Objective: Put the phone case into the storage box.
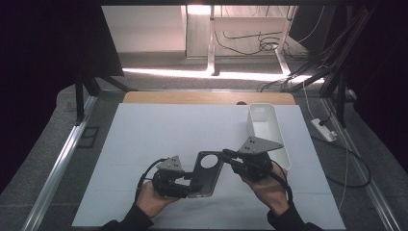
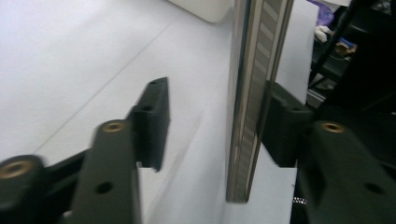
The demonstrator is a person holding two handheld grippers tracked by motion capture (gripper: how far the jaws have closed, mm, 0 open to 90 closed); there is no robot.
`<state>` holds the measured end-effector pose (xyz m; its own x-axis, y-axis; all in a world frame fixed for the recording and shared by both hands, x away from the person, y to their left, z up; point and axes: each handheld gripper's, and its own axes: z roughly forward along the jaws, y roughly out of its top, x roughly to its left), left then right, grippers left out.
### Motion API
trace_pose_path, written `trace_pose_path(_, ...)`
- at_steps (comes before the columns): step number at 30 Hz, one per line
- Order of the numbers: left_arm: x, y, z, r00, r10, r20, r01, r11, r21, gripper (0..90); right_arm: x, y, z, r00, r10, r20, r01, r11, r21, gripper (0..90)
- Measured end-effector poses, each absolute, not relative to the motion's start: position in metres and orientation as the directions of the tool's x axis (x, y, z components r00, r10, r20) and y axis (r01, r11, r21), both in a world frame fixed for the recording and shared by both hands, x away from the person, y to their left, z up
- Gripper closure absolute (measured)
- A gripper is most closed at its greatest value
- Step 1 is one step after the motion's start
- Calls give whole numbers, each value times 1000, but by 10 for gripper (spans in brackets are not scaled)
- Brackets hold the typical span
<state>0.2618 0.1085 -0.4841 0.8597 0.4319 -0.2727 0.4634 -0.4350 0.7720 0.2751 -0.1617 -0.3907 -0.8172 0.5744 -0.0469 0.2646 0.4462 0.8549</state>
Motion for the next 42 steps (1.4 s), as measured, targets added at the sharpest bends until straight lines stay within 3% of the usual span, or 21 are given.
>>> trace_pose_path(4,260,113,-481,853,454,-257,460,-424,780,356,278,-166,-390,-807,589,-47,276,446,852,784)
trace_pose_path(18,254,138,-476,804,555,-214,480,-393,784,130,288,-180,-388,-784,619,-41,297,432,852,784)
trace_pose_path(25,248,153,-479,772,600,-208,496,-364,789,64,292,-184,-382,-778,627,-40,297,424,856,784)
trace_pose_path(28,241,162,-480,747,644,-167,483,-353,801,54,294,-186,-380,-774,632,-43,295,420,858,784)
trace_pose_path(42,220,191,-488,684,718,-130,493,-323,808,0,306,-198,-370,-752,658,-41,298,395,869,784)
